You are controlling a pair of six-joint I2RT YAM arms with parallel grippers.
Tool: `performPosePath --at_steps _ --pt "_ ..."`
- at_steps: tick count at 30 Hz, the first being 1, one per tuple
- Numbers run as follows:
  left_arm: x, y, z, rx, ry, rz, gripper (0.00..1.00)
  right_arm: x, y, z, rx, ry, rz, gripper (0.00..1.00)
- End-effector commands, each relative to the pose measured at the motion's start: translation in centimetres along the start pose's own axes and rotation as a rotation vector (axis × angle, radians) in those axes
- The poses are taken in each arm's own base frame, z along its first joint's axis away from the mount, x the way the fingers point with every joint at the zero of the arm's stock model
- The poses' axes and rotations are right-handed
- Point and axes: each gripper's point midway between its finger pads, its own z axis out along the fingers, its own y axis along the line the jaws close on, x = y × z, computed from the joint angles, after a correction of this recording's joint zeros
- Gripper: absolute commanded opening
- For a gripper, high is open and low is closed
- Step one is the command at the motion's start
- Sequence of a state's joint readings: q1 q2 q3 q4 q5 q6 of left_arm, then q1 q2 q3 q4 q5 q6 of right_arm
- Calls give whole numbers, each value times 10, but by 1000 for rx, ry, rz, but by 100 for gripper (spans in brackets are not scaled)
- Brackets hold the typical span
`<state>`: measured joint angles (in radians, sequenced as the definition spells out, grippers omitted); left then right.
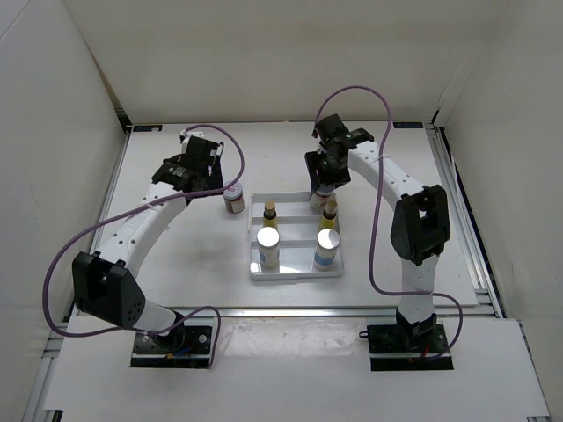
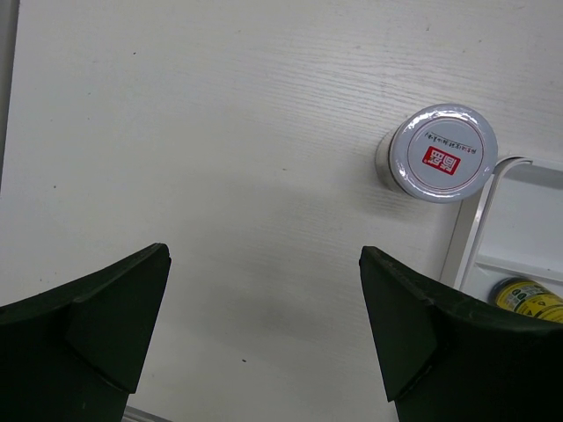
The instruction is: Organize the condiment bottles
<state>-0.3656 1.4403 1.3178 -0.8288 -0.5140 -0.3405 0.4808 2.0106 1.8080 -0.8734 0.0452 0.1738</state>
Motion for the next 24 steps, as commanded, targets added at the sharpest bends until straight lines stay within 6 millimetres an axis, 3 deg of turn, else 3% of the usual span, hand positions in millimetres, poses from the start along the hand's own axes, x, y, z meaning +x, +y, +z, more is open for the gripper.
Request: performPosePath --at_steps 1,11,20,21,22,24 --pt "-15 -6 -6 34 -38 -22 100 5 -5 26 23 30 8 18" --pt "-15 -6 -6 34 -38 -22 100 5 -1 -1 -4 -15 7 13" --pt "-15 -6 -6 34 -38 -22 100 5 2 -3 -25 -10 -2 10" --pt "-15 -6 -6 34 -38 -22 100 7 2 0 -23 3 -1 12" --pt "-15 -6 -6 34 -38 -22 100 9 1 5 -20 17 -1 22" --pt "-15 -7 -6 43 -35 -22 100 11 -1 11 -6 30 -1 34"
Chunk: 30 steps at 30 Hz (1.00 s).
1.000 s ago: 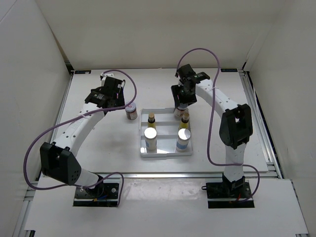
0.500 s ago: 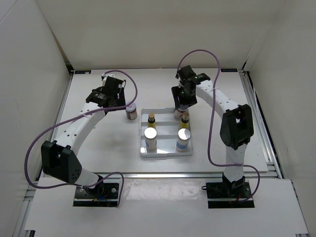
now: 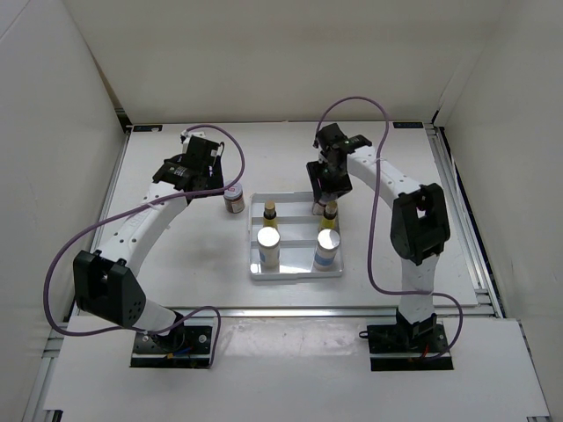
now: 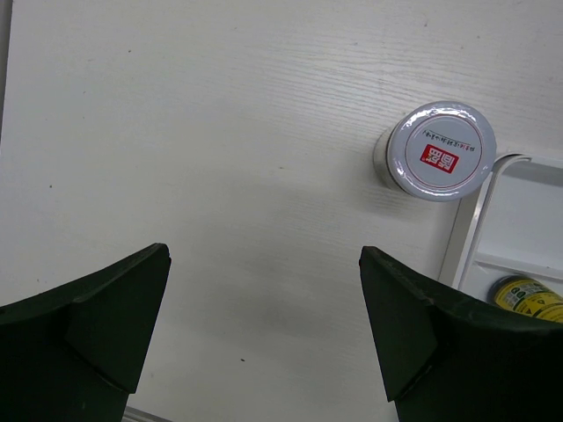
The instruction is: Organize the condiment bottles
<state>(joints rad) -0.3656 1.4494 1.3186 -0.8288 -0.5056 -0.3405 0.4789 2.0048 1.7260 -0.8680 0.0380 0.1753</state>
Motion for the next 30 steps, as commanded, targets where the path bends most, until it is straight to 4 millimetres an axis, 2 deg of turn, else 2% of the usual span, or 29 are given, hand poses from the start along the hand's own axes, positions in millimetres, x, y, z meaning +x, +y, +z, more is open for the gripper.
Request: performPosePath --at_steps 1,3,4,5,8,13,14,16,17,18,23,24,26,27,29,30 --pt "-16 -9 -5 49 -40 -24 100 -13 3 3 -9 -28 -6 45" --pt "-12 -15 -2 76 -18 -7 100 -16 0 1 12 -41 5 68" --pt "-12 -20 1 93 -15 -7 100 -17 -2 1 25 -43 15 100" --pt "-11 -23 0 111 -10 2 100 -20 -4 -1 37 -55 15 100" --pt "-5 -46 5 214 28 15 100 -33 -8 -23 61 -117 17 100" --pt "-16 -70 3 296 38 -13 100 -53 -13 -74 93 -257 34 100" --pt "-11 -71 11 279 58 -4 100 -55 -18 -81 105 -276 45 100" --pt "-13 -81 12 283 56 1 100 -58 -17 -102 94 -325 56 100" --pt "-4 -87 22 268 84 23 100 -60 -16 -114 88 -355 57 100" --pt "-4 -90 26 265 91 26 100 -60 -16 -120 85 -369 58 100" --pt "16 -108 54 268 179 37 100 -54 -15 -142 68 -408 58 100" --pt "20 -109 59 263 194 43 100 -51 -14 -139 61 -397 56 100" --pt "18 -113 64 262 196 44 100 -49 -14 -147 58 -414 56 100" --pt "24 -115 70 255 214 51 97 -49 -14 -147 58 -414 56 100" --pt "23 -117 72 254 215 42 92 -47 -14 -154 55 -426 57 100" --pt "23 -117 72 254 215 42 86 -47 -14 -154 55 -426 57 100"
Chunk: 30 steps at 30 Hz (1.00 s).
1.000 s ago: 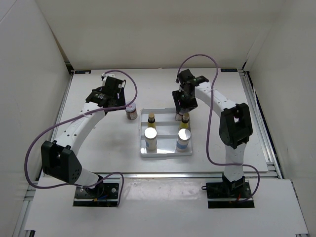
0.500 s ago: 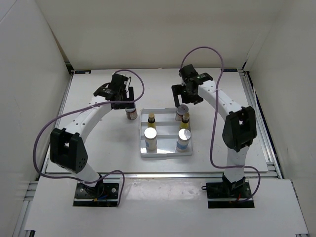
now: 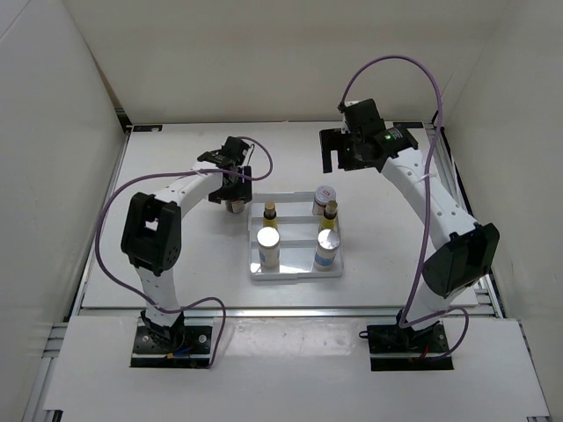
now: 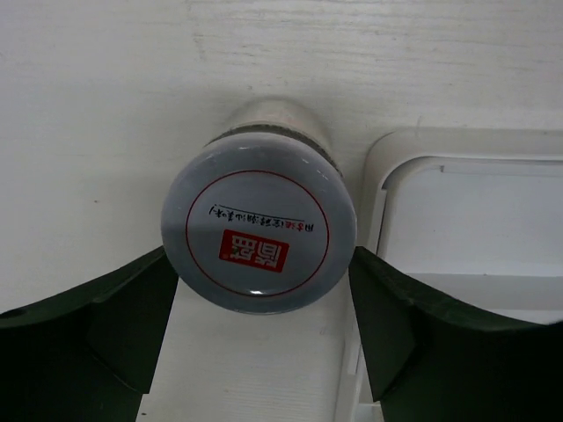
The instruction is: Organize the condiment bottles
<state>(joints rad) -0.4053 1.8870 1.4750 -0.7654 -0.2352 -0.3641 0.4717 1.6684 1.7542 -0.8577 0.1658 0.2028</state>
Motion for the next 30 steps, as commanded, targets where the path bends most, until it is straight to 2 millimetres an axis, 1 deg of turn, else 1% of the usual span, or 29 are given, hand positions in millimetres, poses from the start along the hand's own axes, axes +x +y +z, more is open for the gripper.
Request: performPosePath --at_steps 1,2,3,5,6,7,8,9,10,11,12,13,14,16,17,18,19,20,21,22,24,25,26,28,30 --pt "-26 -8 -20 41 -73 -32 82 -7 -1 -12 -2 -42 12 100" --pt "-26 -8 -20 41 -73 -32 77 -5 -2 -13 -2 -42 12 100" --pt "-26 -6 -20 33 -77 -32 62 -5 -2 -13 -2 -42 12 100" --pt "-33 -6 -26 32 -99 -37 53 -4 -3 -18 -4 -49 13 100" --pt "-43 -6 -40 46 -138 -48 44 -1 -3 -16 -2 -39 12 100" --pt "-49 -6 -47 55 -159 -53 41 -3 -5 -21 6 -54 13 100" --pt "-58 -5 -59 56 -188 -61 38 -2 -6 -24 5 -57 14 100" --pt "-65 -5 -69 67 -215 -68 37 -2 -6 -24 5 -57 14 100" --pt "-70 -9 -84 85 -244 -54 35 0 -6 -26 5 -57 14 100" --pt "-81 -17 -99 108 -284 -53 34 -2 -6 -33 2 -74 15 100" --pt "-81 -25 -110 138 -293 -29 31 0 -7 -36 1 -77 16 100" --pt "-82 -26 -114 148 -293 -28 30 4 -8 -33 4 -65 14 100" --pt "-83 -35 -120 165 -304 -15 30 2 -8 -37 2 -75 15 100" --pt "-83 -45 -128 203 -304 -3 30 5 -8 -35 3 -66 15 100" --pt "-83 -45 -128 203 -304 -3 30 8 -9 -34 5 -57 14 100" --pt "-83 -46 -128 212 -301 -1 32 8 -8 -34 5 -57 23 100" --pt "-83 -44 -122 186 -296 -2 38 8 -8 -34 5 -57 23 100" --pt "-82 -39 -112 144 -290 -3 68 8 -8 -34 5 -57 23 100" --pt "-80 -35 -106 113 -276 0 84 7 -8 -37 3 -66 24 100" --pt "-78 -32 -95 74 -265 2 100 7 -7 -37 -6 -64 23 100" --pt "-73 -31 -84 52 -237 11 100 10 -7 -35 -4 -55 22 100" --pt "-72 -29 -79 36 -232 4 100 9 -7 -39 -6 -64 23 100" --pt "-70 -29 -70 20 -217 9 100 9 -7 -39 -6 -64 23 100" --pt "-67 -28 -62 2 -203 14 100 11 -8 -39 -4 -55 22 100" --pt "-67 -22 -48 -12 -176 3 100 15 -6 -37 -13 -44 21 100"
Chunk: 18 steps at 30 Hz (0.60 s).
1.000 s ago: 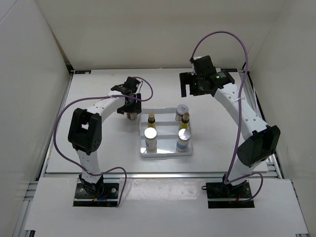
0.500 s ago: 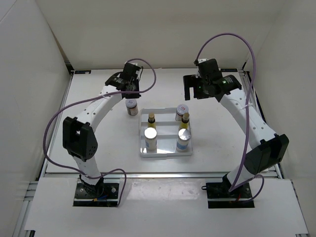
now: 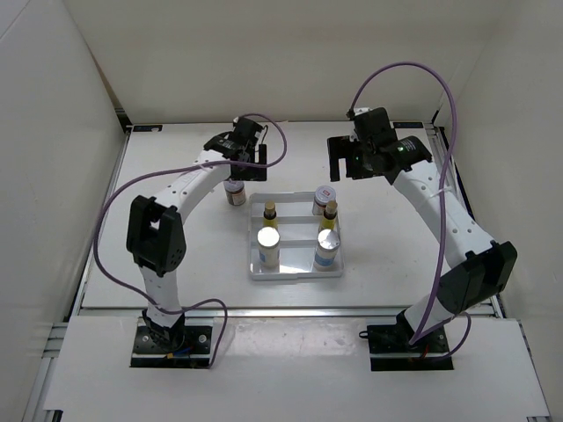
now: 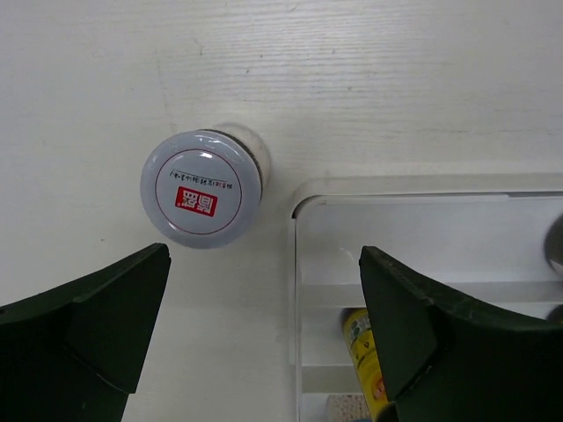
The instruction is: Organize the condiment bottles
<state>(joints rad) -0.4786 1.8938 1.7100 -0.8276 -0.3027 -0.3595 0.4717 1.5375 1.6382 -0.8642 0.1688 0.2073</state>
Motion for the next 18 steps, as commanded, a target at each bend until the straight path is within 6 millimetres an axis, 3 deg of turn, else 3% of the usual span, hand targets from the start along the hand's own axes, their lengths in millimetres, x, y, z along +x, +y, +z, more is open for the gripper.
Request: performPosePath --at_steps 1,7,12,17,18 --pt "-6 15 7 -52 0 -34 100 -5 1 -10 -14 -35 16 100" --pt "1 35 26 -47 58 -101 100 0 0 -10 -12 -27 15 100" --pt "14 34 43 -42 111 -98 100 0 0 -10 -12 -26 15 100" --pt "16 31 53 -18 121 -107 78 0 0 -10 -12 -26 15 100" --pt "16 29 53 -8 125 -108 70 0 0 -10 -12 -26 15 100"
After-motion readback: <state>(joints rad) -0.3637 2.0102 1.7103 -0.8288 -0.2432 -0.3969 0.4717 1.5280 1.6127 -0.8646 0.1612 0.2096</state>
